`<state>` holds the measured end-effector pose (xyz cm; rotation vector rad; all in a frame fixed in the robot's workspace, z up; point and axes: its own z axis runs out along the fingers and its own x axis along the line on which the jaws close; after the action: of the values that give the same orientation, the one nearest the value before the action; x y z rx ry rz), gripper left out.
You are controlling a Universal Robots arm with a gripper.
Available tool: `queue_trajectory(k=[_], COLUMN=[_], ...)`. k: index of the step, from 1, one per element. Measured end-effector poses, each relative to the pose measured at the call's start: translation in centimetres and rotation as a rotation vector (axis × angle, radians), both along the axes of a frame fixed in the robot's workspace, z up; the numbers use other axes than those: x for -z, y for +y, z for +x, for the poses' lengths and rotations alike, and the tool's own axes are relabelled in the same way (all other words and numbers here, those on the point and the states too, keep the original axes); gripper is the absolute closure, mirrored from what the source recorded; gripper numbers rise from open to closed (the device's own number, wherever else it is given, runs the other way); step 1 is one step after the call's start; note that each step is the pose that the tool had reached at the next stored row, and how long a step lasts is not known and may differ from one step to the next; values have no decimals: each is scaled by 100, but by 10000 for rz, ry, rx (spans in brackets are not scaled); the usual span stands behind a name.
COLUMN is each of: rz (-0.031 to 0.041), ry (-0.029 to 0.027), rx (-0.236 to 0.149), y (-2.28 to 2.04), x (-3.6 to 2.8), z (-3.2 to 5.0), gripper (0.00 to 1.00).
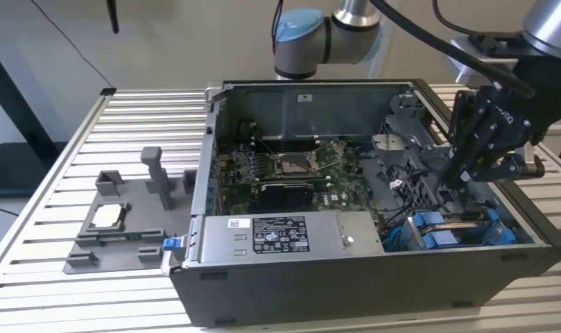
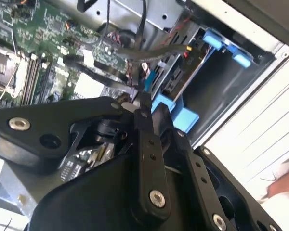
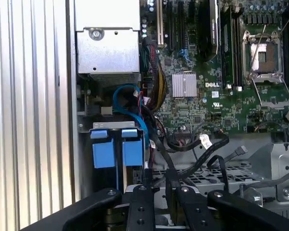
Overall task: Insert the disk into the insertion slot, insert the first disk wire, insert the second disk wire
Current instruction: 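Insert the second disk wire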
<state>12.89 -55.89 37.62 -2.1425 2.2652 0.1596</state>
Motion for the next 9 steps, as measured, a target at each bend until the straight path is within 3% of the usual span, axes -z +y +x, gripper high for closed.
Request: queue_trajectory(k=[2,9], rz=[4,6], ry=[-117,-245], rx=[-4,-23], y=[4,4], x=[-1,-73], z=[-23,-106], gripper=[75,75])
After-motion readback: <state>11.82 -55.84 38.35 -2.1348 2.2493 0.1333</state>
